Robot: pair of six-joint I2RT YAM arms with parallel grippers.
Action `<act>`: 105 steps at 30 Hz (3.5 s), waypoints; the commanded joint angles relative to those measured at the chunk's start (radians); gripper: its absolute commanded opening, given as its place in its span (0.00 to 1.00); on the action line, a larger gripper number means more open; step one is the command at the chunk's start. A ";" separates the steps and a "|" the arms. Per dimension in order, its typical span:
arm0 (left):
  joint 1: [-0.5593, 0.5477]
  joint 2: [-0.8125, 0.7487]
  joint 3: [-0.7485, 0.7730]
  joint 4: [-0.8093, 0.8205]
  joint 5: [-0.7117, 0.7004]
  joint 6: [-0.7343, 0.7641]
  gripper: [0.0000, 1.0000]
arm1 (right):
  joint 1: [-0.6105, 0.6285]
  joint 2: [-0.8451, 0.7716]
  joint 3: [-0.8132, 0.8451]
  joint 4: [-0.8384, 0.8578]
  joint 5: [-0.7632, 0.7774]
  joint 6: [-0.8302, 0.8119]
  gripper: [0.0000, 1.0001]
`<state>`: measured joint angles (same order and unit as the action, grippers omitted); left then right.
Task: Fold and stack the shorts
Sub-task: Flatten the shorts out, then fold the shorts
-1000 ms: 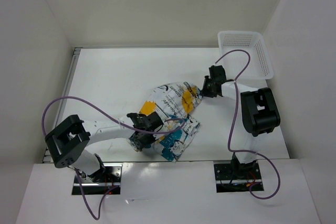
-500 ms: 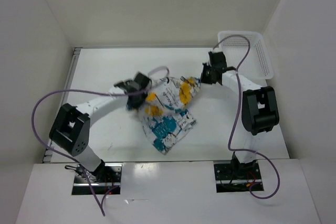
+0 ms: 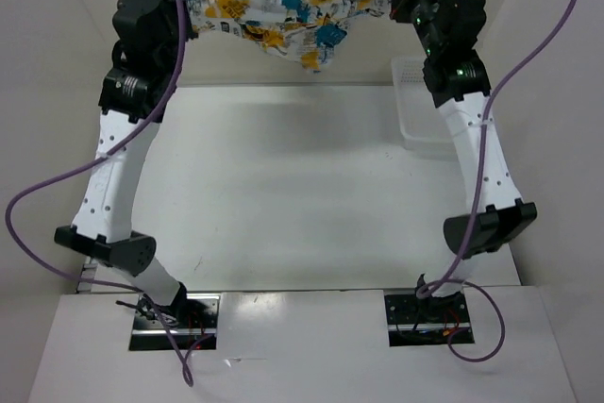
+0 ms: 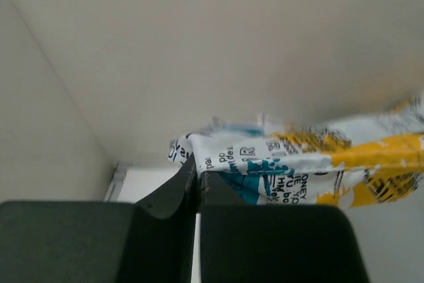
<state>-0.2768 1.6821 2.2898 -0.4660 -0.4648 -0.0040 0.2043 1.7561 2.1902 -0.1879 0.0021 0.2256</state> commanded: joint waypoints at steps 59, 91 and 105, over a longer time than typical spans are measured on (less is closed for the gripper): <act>0.024 0.407 -0.187 -0.031 -0.023 0.004 0.02 | -0.082 0.157 -0.480 -0.524 -0.188 -0.520 0.00; 0.165 0.955 0.654 -0.830 0.295 0.004 1.00 | -0.039 0.051 -0.796 -0.457 -0.264 -0.342 0.87; 0.212 0.763 0.498 -0.830 0.478 0.004 1.00 | -0.029 0.192 -0.805 -0.383 -0.352 -0.224 0.81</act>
<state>-0.0860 2.6167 2.7945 -1.2896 -0.0830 -0.0029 0.1627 1.9308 1.3861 -0.6224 -0.3191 -0.0372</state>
